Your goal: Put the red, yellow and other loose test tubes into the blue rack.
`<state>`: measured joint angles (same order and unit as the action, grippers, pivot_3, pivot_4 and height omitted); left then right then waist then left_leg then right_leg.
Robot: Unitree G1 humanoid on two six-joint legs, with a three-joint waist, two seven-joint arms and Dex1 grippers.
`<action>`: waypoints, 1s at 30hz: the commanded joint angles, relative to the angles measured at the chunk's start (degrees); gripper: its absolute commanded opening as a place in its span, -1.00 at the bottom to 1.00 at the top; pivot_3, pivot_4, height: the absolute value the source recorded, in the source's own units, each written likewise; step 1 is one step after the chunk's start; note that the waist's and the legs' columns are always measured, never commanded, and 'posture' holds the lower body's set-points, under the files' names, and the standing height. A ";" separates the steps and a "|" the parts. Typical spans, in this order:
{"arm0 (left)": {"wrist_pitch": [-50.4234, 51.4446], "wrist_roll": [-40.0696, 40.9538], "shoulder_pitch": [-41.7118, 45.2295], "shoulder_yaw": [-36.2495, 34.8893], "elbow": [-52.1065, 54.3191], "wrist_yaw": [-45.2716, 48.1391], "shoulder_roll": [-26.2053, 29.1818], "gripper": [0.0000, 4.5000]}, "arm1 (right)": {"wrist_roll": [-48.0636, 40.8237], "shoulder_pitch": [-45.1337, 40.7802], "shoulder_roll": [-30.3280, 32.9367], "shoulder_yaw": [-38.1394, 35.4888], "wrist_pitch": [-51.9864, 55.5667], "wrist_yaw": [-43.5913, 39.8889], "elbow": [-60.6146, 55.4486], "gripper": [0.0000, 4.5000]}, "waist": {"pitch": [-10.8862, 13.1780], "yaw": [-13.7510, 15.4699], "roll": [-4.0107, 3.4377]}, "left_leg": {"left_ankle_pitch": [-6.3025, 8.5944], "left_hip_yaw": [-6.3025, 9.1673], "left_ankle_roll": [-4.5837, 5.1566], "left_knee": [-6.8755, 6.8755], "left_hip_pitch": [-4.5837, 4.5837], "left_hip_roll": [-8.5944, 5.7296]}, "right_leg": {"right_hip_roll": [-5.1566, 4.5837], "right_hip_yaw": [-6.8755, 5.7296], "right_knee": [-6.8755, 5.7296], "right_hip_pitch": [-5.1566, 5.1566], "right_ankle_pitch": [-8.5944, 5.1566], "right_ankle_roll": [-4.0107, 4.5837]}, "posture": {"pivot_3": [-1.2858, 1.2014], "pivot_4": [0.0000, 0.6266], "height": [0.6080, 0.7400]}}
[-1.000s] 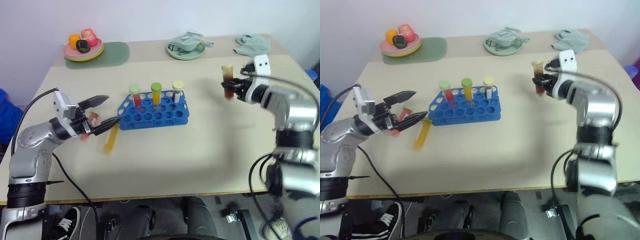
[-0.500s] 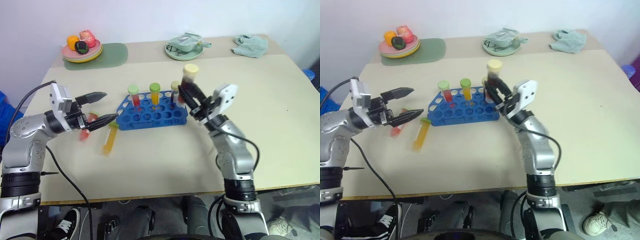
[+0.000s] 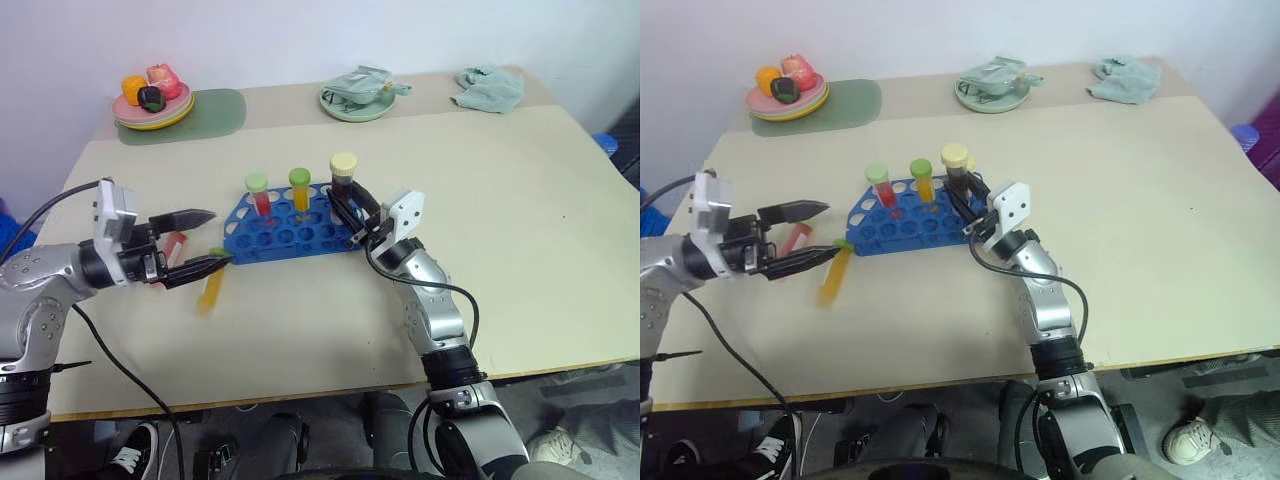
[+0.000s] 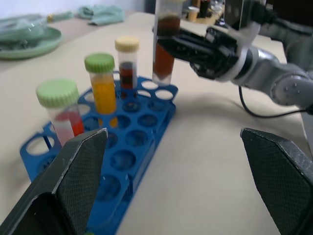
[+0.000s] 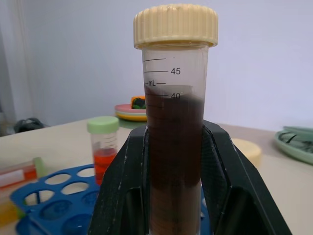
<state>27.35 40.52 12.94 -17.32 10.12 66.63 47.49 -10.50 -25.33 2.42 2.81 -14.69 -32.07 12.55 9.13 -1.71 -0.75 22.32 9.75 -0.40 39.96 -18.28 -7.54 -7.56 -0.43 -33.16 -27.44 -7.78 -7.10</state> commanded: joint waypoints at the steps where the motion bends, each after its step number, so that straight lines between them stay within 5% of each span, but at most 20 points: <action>1: 1.41 1.39 0.44 -1.94 3.13 -1.78 1.24 1.00 | 0.19 -0.75 1.24 -0.34 -2.89 -0.45 0.75 -0.66 | 0.00 -0.22 0.00 | 0.00 -0.01 0.00 0.00 0.00 0.00 | 0.00 0.00 0.00 0.00 0.00 0.00 | 0.03 -0.52 1.00; 30: -2.97 -0.69 -1.41 -1.98 -0.69 0.45 0.72 1.00 | 1.78 -0.38 1.44 1.83 -8.71 -0.43 8.66 -0.66 | 0.00 -0.82 0.00 | 0.08 -0.12 -0.12 -0.05 0.04 0.26 | 0.27 0.06 0.07 -0.03 0.05 0.12 | 0.03 -0.52 1.00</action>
<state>24.44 38.96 11.40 -17.32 7.42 67.56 47.55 -9.05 -25.32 4.59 4.03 -22.43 -32.44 21.30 9.13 -2.53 -0.75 22.41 9.63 -0.53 39.92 -18.24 -7.28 -7.29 -0.36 -33.09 -27.47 -7.73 -6.98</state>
